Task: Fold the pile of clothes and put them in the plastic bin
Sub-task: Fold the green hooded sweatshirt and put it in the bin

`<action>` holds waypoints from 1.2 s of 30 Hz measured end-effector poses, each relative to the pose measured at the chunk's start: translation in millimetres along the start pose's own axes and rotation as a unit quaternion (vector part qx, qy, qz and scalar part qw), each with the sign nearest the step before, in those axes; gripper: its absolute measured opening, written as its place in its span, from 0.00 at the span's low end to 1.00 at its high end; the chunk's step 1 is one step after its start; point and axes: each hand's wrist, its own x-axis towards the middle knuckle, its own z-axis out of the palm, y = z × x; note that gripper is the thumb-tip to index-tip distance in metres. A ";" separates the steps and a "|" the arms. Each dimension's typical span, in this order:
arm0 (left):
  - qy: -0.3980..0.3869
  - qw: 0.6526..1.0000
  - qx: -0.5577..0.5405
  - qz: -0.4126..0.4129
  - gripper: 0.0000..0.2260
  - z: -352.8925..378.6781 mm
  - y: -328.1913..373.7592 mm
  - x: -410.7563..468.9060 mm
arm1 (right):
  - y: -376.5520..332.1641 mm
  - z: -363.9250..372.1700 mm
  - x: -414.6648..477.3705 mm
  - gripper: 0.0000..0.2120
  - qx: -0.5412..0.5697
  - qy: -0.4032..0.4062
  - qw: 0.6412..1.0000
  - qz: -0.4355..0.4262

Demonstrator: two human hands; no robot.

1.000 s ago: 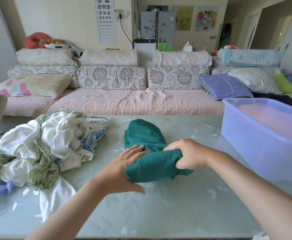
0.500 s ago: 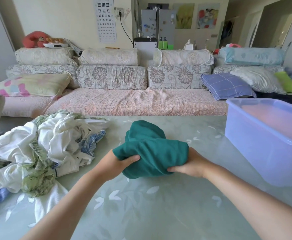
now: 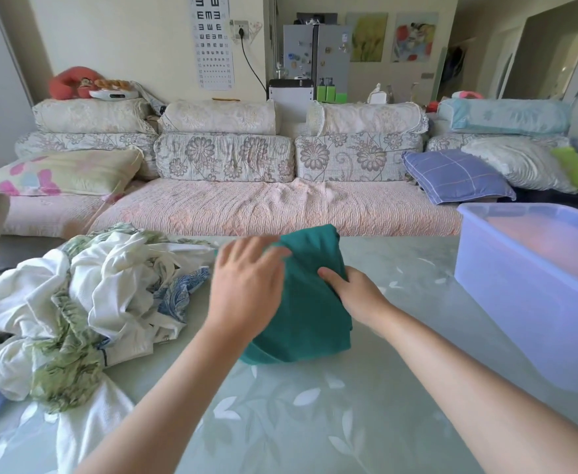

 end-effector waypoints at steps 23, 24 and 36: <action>-0.361 0.844 -0.241 -0.317 0.17 96.7 -72.9 -11.4 | 8.9 16.2 61.1 0.33 -0.222 -0.124 0.967 -0.017; -0.377 0.862 -0.172 -0.292 0.17 97.7 -73.8 -6.9 | 10.5 16.6 63.0 0.29 -0.214 -0.126 0.968 -0.020; -0.318 0.941 -0.108 -0.038 0.59 79.9 -62.4 -34.4 | 9.4 19.2 64.9 0.30 -0.427 0.019 0.880 -0.206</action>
